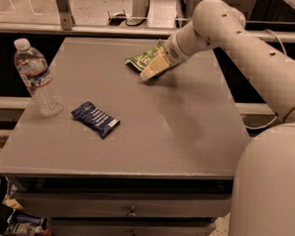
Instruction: Pick green jalapeno chip bag
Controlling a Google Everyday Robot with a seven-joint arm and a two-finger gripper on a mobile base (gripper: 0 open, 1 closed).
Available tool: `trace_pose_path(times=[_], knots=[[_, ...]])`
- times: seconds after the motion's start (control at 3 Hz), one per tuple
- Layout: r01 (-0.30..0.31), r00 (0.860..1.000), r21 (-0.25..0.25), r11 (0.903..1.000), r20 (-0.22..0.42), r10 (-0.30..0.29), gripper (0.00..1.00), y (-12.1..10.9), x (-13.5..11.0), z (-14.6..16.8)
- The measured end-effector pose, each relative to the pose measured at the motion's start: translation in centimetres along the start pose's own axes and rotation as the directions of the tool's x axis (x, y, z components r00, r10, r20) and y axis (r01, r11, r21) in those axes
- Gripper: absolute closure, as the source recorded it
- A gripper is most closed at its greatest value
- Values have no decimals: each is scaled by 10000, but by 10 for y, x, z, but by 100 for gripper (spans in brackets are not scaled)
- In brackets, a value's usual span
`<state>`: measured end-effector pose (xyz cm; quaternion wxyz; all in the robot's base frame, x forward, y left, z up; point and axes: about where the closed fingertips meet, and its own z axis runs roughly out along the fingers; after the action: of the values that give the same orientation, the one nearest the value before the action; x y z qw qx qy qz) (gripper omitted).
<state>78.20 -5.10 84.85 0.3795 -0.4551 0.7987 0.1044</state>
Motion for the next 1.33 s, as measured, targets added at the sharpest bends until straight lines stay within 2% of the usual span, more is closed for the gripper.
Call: trace_pose_path(times=[0.33, 0.67, 1.33], knots=[[-77, 10000, -3, 10000, -8, 77, 2, -1, 5, 12], [-68, 10000, -63, 10000, -31, 68, 33, 1, 5, 15], [-67, 10000, -87, 9999, -40, 66, 78, 2, 3, 14]])
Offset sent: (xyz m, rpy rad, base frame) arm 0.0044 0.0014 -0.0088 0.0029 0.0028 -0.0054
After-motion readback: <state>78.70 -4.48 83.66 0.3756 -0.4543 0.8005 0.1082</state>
